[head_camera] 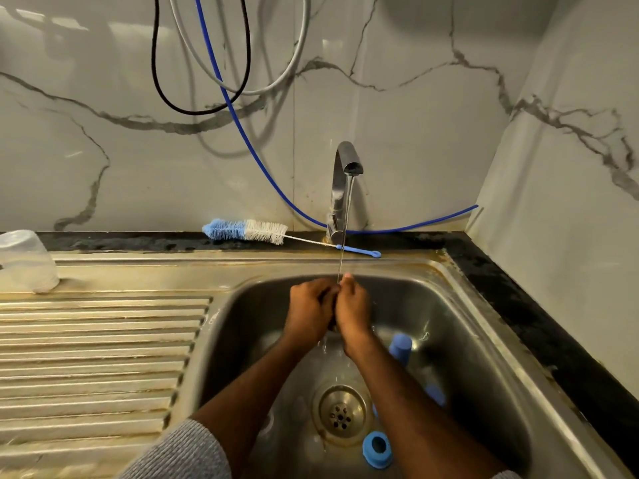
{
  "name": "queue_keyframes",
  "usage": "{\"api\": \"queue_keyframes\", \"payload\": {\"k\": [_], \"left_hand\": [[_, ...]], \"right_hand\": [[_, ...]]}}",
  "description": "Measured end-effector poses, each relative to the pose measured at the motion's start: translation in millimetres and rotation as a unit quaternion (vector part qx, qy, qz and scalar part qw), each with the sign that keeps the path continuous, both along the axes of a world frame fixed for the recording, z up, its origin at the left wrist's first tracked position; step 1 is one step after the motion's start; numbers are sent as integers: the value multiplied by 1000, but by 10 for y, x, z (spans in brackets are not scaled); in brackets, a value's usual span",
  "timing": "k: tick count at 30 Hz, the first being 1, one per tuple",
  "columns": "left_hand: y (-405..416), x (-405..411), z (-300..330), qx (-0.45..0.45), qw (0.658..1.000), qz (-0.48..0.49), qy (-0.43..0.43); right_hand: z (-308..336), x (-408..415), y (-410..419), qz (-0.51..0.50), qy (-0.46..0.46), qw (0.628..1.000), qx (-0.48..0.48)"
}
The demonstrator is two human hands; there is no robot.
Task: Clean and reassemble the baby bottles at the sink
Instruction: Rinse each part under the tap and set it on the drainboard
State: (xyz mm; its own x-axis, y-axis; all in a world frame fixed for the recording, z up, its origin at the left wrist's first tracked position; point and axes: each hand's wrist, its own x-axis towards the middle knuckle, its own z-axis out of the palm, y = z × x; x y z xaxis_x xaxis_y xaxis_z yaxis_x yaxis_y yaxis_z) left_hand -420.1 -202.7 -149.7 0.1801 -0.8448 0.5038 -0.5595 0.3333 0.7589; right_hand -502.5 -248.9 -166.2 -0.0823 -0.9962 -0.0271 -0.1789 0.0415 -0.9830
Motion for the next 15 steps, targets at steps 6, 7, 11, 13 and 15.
{"api": "queue_keyframes", "payload": {"k": [6,7,11,13,15], "left_hand": [[-32,-33,-30,35,993,86,78],[-69,-16,-41,73,979,116,152],[-108,26,-47,188,911,50,363],[-91,22,-42,142,958,43,245],[-63,28,-22,40,997,19,58]], "right_hand": [[122,-41,15,70,-67,992,79],[81,-21,42,77,18,996,-31],[-57,-5,137,120,151,960,-201],[-16,-28,103,69,163,973,-146],[78,-44,39,36,94,995,-2]]}}
